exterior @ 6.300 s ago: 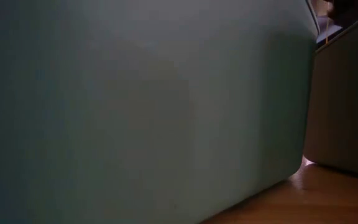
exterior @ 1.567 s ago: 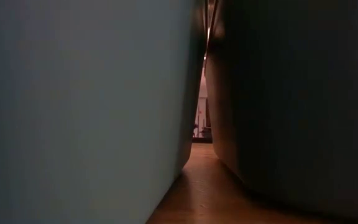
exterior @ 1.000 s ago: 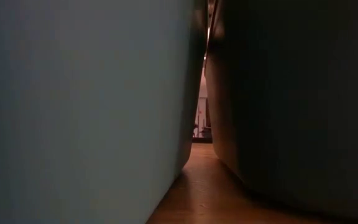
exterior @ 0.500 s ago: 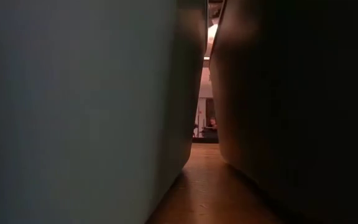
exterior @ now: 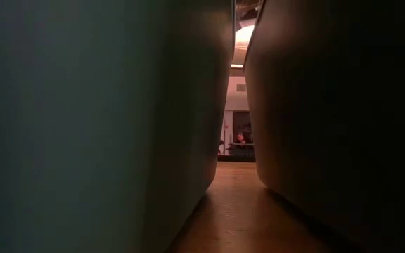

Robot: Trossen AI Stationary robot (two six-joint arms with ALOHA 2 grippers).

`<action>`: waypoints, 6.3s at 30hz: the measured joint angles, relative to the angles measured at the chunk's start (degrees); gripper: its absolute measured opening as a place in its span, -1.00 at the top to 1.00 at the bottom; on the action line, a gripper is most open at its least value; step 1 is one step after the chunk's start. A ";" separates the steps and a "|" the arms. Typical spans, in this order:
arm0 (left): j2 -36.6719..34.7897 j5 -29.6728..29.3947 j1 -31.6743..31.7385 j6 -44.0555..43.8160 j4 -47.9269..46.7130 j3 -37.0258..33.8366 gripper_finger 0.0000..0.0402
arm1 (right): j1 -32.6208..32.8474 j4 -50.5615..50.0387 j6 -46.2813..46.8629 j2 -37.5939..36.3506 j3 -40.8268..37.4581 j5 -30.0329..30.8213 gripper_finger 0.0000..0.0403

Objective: Pick & Place USB Port
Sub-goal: Return to Home Position

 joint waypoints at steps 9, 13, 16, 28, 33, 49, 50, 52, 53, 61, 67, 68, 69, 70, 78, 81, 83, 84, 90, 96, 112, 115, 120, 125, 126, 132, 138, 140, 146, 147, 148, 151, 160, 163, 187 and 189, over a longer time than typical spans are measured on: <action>-3.30 -2.09 -0.55 5.07 1.76 4.68 0.99 | -13.52 -2.22 -32.33 -2.69 10.86 7.58 1.00; -4.97 9.60 0.60 4.71 1.26 11.04 0.99 | -18.66 -1.36 -46.96 -6.50 18.03 3.45 1.00; -7.41 22.23 2.26 0.54 0.79 13.72 0.99 | -20.42 -0.96 -54.21 -10.91 20.59 -4.70 1.00; -25.26 35.03 -2.86 -16.48 -13.31 8.08 0.99 | -14.14 -11.92 -37.69 -35.61 10.42 -16.59 1.00; -34.21 31.94 -8.73 -28.37 -4.15 -5.17 0.99 | -7.80 -4.85 -28.68 -42.15 -0.30 -16.28 1.00; -47.03 17.86 -13.80 -43.12 36.32 -39.34 0.99 | -1.23 16.24 -27.47 -53.67 -20.37 -1.03 1.00; -46.98 17.40 -13.55 -42.96 38.04 -39.34 1.00 | -1.26 17.18 -28.55 -53.81 -20.39 -0.41 1.00; -46.94 17.36 -12.85 -41.43 42.18 -39.25 0.99 | -1.66 20.21 -32.41 -53.87 -20.39 -0.05 1.00; -46.92 17.48 -12.52 -40.05 43.92 -39.23 0.99 | -1.95 21.87 -35.17 -53.87 -20.39 -0.07 1.00; -45.96 25.99 -11.17 -24.69 39.42 -39.19 0.99 | -3.41 29.34 -55.79 -49.18 -20.39 -7.09 1.00; -40.80 34.41 -14.71 -16.91 34.13 -40.49 0.99 | -2.54 31.46 -62.78 -40.49 -20.39 -18.37 1.00; -39.48 33.77 -16.23 -14.68 34.10 -40.95 0.99 | -1.80 31.25 -63.67 -39.20 -20.40 -18.75 1.00; -38.30 32.47 -17.74 -12.98 34.27 -41.56 0.99 | -1.07 30.50 -64.37 -38.11 -20.44 -18.58 1.00; -37.21 30.61 -19.31 -12.36 34.85 -42.21 0.99 | -0.17 29.83 -64.46 -37.27 -20.45 -17.54 1.00; -33.61 17.78 -37.00 -13.69 42.90 -48.55 0.99 | 13.52 24.86 -55.88 -38.98 -23.75 -2.18 1.00; -33.68 6.77 -44.61 -15.10 46.81 -53.14 0.99 | 20.46 26.82 -51.31 -41.30 -28.34 8.21 1.00; -33.85 1.51 -49.09 -15.16 50.42 -55.62 0.99 | 24.88 29.67 -49.84 -42.62 -31.18 13.69 1.00; -34.05 -0.55 -51.01 -14.92 51.58 -56.44 0.99 | 26.87 31.19 -49.81 -43.14 -32.30 15.99 1.00; -34.53 -7.17 -57.09 -8.27 50.10 -56.43 0.99 | 34.21 37.94 -52.41 -44.11 -36.49 24.27 1.00; -34.42 -7.43 -56.36 -14.12 40.11 -56.46 0.99 | 34.75 45.14 -51.29 -43.84 -42.41 23.90 1.00; -34.44 -9.34 -53.59 -18.33 22.33 -56.46 0.97 | 34.69 50.04 -55.79 -43.68 -50.79 23.27 0.92; -34.44 -9.49 -53.59 -18.33 22.28 -56.46 0.97 | 34.68 47.11 -53.53 -43.70 -51.23 23.56 0.89; -34.44 -9.48 -53.59 -18.93 22.28 -56.46 0.98 | 34.51 41.07 -51.88 -43.68 -51.21 23.17 0.91; -34.44 -9.49 -53.59 -18.46 22.34 -56.46 0.97 | 34.53 40.65 -51.36 -43.68 -51.21 16.65 0.93; -34.44 -9.49 -53.59 -18.44 22.37 -56.46 0.97 | 34.52 40.66 -51.35 -43.68 -51.21 15.64 0.93; -34.47 -9.49 -53.59 -18.35 22.39 -56.48 0.99 | 34.51 40.60 -51.34 -43.71 -51.21 11.29 0.92; -36.77 -9.48 -53.59 -18.35 22.30 -56.48 0.96 | 34.32 40.53 -51.36 -46.18 -51.21 11.05 0.94; -38.14 -9.49 -53.59 -18.35 22.32 -56.48 0.96 | 33.31 40.44 -51.36 -47.14 -51.21 10.40 0.94; -45.93 -9.01 -52.28 -18.35 21.24 -56.48 0.97 | 26.29 39.12 -51.36 -51.46 -51.21 6.70 0.94; -47.77 -8.99 -51.74 -18.35 21.07 -56.48 0.97 | 25.15 38.82 -51.36 -52.55 -51.21 6.70 0.94; -49.60 -8.98 -51.06 -18.35 20.80 -56.48 0.97 | 23.94 38.62 -51.36 -53.67 -51.21 6.70 0.94; -55.10 -8.94 -48.58 -18.35 20.82 -56.48 0.95 | 19.87 37.52 -51.36 -57.25 -51.21 6.68 0.94; -63.57 -9.03 -37.82 -18.35 22.23 -56.48 0.97 | 5.76 37.17 -51.36 -66.37 -51.21 6.59 0.94; -63.57 -9.01 -34.84 -18.35 21.94 -56.48 0.97 | 1.15 37.21 -51.36 -68.77 -51.21 6.64 0.94; -63.59 -9.51 -27.08 -18.34 21.26 -56.48 0.97 | -9.79 37.63 -51.38 -81.26 -51.23 6.75 0.94; -63.59 -9.49 -27.08 -18.35 21.25 -56.48 0.97 | -9.79 37.63 -51.36 -81.26 -51.23 6.76 0.94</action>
